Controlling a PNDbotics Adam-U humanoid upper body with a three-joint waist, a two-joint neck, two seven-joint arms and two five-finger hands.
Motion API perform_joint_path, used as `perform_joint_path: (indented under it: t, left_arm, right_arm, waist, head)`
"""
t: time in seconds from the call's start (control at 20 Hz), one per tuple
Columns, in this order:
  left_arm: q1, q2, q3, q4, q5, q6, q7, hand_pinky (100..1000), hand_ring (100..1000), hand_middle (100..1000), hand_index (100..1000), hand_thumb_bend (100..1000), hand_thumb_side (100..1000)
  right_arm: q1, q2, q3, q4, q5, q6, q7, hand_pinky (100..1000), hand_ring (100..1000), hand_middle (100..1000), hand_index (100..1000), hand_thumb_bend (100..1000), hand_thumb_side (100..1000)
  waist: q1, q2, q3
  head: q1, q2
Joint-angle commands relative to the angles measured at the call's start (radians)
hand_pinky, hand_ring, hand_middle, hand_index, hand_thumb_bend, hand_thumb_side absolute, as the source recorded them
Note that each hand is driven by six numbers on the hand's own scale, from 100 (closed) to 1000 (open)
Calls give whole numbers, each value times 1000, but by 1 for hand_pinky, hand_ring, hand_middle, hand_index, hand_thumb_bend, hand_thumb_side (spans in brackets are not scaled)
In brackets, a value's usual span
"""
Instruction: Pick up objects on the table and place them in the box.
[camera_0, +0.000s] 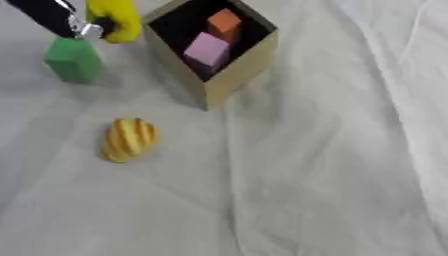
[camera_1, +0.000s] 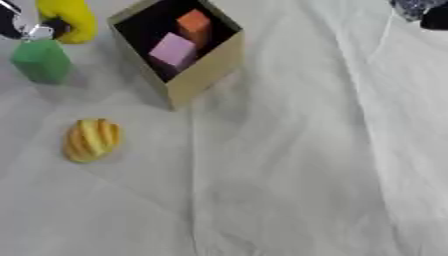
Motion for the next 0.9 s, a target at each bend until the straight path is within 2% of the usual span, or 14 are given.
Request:
perform_joint_path:
  t: [0.05,0.5,0.55,0.65,0.8,0.9]
  left_arm:
    - [-53,-49,25,91,-35,-19,24,777,670,592,683,220,295]
    - [-100,-161,72,268,-139,-49,128,780,677,605,700,243,302]
    - [-101,-169,74,279,-148,-53,136,783,684,614,711,262,312]
    - [-99,-177,73,298,-159,-64,139,805,734,686,782,346,387]
    - [-97,-183,73,311,-172,-76,141,830,776,750,845,410,400]
    - [-96,-185,76,312,-172,-82,148,844,801,787,887,483,444]
  right_arm:
    - [-23,-15,-5,-7,-5,-3,9,904,845,718,889,100,575]
    - [-60,6,5,-10,-11,-6,19,903,844,715,889,100,586]
    - [-63,8,6,-10,-12,-6,20,903,844,715,889,100,587]
    - [-68,11,7,-9,-13,-7,22,903,844,715,888,100,591]
    - [-71,15,7,-7,-14,-7,22,903,843,714,888,100,594]
    - [-72,17,7,-6,-15,-7,23,902,843,713,888,100,597]
  waist:
    - [0,-22,-7]
    - [6,-1,-39]
    - [7,2,-42]
    - [7,8,-45]
    - [7,14,-46]
    - [6,16,-46]
  head:
    - [17,-20]
    - [48,-38]
    - [52,-40]
    - [55,-41]
    - [56,-42]
    - [58,-43]
